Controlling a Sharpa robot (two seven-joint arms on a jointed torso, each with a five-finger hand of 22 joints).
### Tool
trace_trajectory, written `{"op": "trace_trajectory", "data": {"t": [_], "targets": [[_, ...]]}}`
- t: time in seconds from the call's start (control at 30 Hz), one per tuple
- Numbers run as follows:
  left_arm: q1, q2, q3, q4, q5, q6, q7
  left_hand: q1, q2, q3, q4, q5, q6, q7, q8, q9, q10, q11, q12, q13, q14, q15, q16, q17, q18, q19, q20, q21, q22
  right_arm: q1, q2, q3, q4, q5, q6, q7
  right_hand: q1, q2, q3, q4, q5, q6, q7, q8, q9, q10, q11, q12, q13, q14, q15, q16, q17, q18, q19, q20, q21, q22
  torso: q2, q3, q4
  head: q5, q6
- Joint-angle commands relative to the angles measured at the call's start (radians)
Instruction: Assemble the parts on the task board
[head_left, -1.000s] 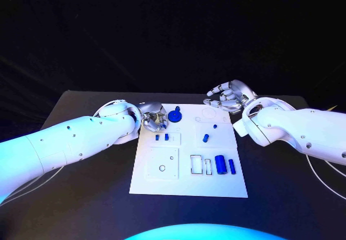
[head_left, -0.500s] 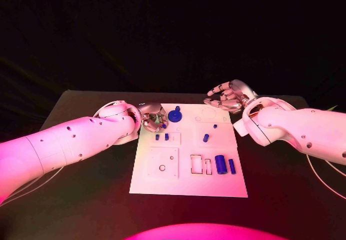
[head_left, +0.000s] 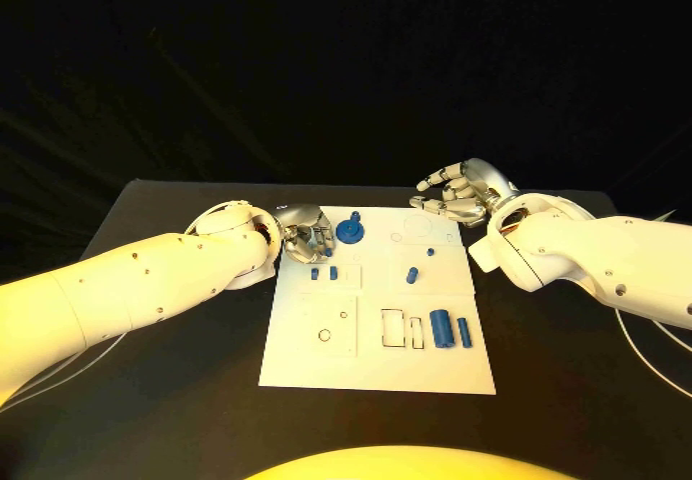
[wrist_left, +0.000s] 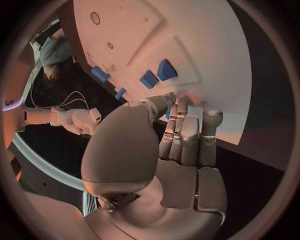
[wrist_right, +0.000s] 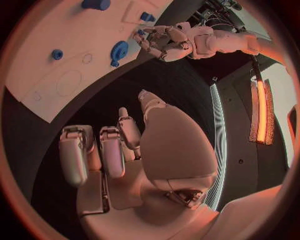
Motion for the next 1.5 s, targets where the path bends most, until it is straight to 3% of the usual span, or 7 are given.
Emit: {"op": "trace_trajectory", "data": {"t": [0.03, 0.27, 0.37, 0.63, 0.83, 1.07, 1.5], "targets": [[0.000, -0.001, 0.001, 0.002, -0.001, -0.014, -0.006, -0.013, -0.003, 0.004, -0.004, -0.001, -0.019, -0.001, -0.012, -0.005, 0.004, 0.005, -0.009, 0.002, -0.001, 0.005, -0.004, -0.004, -0.002, -0.004, 0.003, -0.008, -0.004, -0.001, -0.001, 0.000, 0.000, -0.008, 0.005, 0.010, -0.008, -0.001, 0.008, 0.000, -0.002, -0.002, -0.004, 0.004, -0.001, 0.005, -0.001, 0.007, 0.000, 0.079, -0.008, -0.002, 0.177, 0.011, 0.075, -0.005, 0.001, 0.223, 0.000, 0.0001, -0.0006, 0.000, 0.001], [0.000, -0.014, 0.004, -0.001, -0.001, -0.022, -0.020, -0.027, -0.017, 0.004, -0.003, -0.001, -0.088, -0.009, -0.055, -0.028, -0.027, 0.011, -0.039, -0.002, -0.023, 0.009, -0.014, -0.037, 0.003, -0.029, 0.006, -0.030, -0.030, 0.000, -0.013, 0.000, -0.008, -0.022, 0.026, -0.007, -0.012, -0.010, 0.010, 0.001, -0.002, -0.007, -0.004, 0.008, -0.003, -0.046, -0.001, -0.056, -0.057, 0.064, -0.008, -0.034, 0.124, 0.028, 0.043, -0.005, -0.075, 0.182, -0.001, 0.0002, -0.0001, 0.000, 0.004], [0.000, -0.029, 0.007, 0.000, -0.001, -0.031, -0.024, -0.029, -0.020, -0.003, -0.001, -0.001, -0.109, -0.015, -0.066, -0.039, -0.062, 0.024, -0.063, -0.010, -0.033, 0.019, -0.016, -0.053, 0.004, -0.037, 0.013, -0.038, -0.039, 0.000, -0.021, 0.000, -0.017, -0.038, 0.050, -0.012, -0.003, -0.017, 0.030, 0.002, -0.002, -0.012, -0.007, 0.017, -0.005, -0.274, -0.006, -0.394, -0.353, 0.029, -0.014, -0.107, 0.023, 0.057, -0.011, -0.010, -0.216, 0.104, 0.000, -0.0004, -0.0010, -0.001, 0.006], [0.001, -0.092, 0.027, 0.014, 0.086, -0.068, 0.009, -0.018, -0.014, 0.001, -0.005, 0.000, -0.081, -0.003, -0.048, -0.041, -0.091, 0.037, -0.080, -0.018, -0.045, 0.031, -0.015, -0.069, 0.007, -0.048, 0.024, -0.046, -0.049, 0.000, -0.037, 0.000, -0.047, -0.195, 0.172, 0.008, 0.083, -0.075, 0.209, -0.017, -0.002, 0.031, -0.002, 0.039, -0.014, -0.300, 0.002, -0.835, -0.760, 0.016, -0.013, -0.182, -0.055, 0.069, -0.018, -0.013, -0.306, 0.050, -0.004, 0.0009, 0.0002, -0.011, 0.012], [0.002, -0.166, 0.048, 0.064, 0.517, -0.146, 0.195, -0.014, 0.001, 0.023, -0.009, 0.001, -0.014, 0.027, 0.008, -0.035, -0.081, 0.046, -0.065, -0.016, -0.258, 0.033, -0.192, -0.401, 0.045, -0.236, 0.027, -0.182, -0.214, -0.004, -0.039, 0.000, -0.062, -0.459, 0.269, 0.013, 0.086, -0.104, 0.302, -0.063, -0.005, 0.092, -0.020, 0.048, -0.017, -0.254, -0.004, -0.988, -0.927, 0.039, -0.017, -0.149, -0.012, 0.059, 0.008, -0.017, -0.256, 0.080, -0.001, -0.0004, -0.0013, -0.046, 0.026], [0.000, -0.223, 0.053, 0.130, 0.970, -0.102, 0.354, -0.034, 0.018, -0.015, -0.004, 0.000, -0.015, 0.029, 0.025, -0.034, -0.066, 0.041, -0.038, -0.009, -0.287, 0.034, -0.286, -0.458, 0.046, -0.258, 0.029, -0.247, -0.254, -0.027, -0.032, -0.001, -0.064, -0.698, 0.313, -0.029, 0.066, -0.122, 0.318, -0.079, -0.006, 0.110, -0.028, 0.050, -0.015, -0.256, -0.003, -1.041, -0.981, 0.039, -0.015, -0.154, -0.022, 0.057, 0.012, -0.019, -0.248, 0.087, -0.001, -0.0017, -0.0006, -0.071, 0.036], [-0.019, -0.288, 0.054, 0.225, 1.143, -0.085, 0.443, -0.045, 0.023, -0.070, 0.010, 0.001, 0.009, 0.020, 0.063, -0.022, -0.063, 0.036, -0.015, -0.001, -0.329, 0.035, -0.345, -0.487, 0.044, -0.269, 0.034, -0.331, -0.308, -0.063, -0.008, -0.002, -0.065, -0.855, 0.353, -0.095, 0.037, -0.134, 0.305, -0.099, -0.007, 0.096, -0.023, 0.033, -0.021, -0.258, 0.002, -1.078, -1.027, 0.042, -0.009, -0.155, -0.027, 0.052, 0.022, -0.022, -0.222, 0.103, 0.001, -0.0009, 0.0019, -0.084, 0.039]]}}
